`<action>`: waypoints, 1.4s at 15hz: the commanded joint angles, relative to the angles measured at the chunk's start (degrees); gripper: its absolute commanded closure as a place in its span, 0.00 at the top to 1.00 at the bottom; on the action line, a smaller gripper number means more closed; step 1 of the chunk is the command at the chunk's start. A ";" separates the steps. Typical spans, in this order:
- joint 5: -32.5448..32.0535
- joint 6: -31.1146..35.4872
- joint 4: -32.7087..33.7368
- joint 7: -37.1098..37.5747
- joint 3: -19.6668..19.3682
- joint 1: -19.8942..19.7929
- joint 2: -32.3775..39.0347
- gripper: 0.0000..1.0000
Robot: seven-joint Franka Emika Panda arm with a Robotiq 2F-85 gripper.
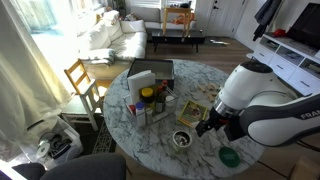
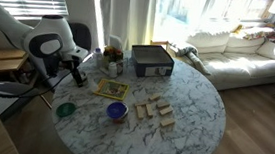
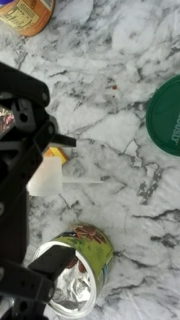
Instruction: Scoop up the contents in the can and put the scoop on the table
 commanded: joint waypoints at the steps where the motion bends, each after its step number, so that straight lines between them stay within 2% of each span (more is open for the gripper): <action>1: -1.39 1.62 0.23 1.02 -1.87 1.30 1.31 1.00; 6: -6.56 4.75 0.88 1.87 -4.06 1.96 4.59 1.00; 10: -9.36 7.74 1.73 2.64 -6.34 4.05 7.71 0.98; 12: -9.90 8.85 2.23 2.71 -7.53 5.40 9.22 0.90; 13: -9.72 9.18 2.61 2.58 -7.99 6.05 9.97 0.74; 15: -9.30 9.78 3.20 2.26 -8.91 7.25 11.34 0.64; 17: -8.79 10.42 3.77 1.97 -9.65 8.34 12.49 0.46; 18: -8.90 10.77 4.09 2.18 -10.28 9.06 13.03 0.44; 19: -8.66 11.30 4.35 2.09 -10.69 9.56 13.55 0.45; 20: -8.89 11.85 4.63 2.37 -11.59 10.36 14.07 0.63; 21: -8.66 12.58 4.87 2.44 -12.18 10.87 14.61 0.71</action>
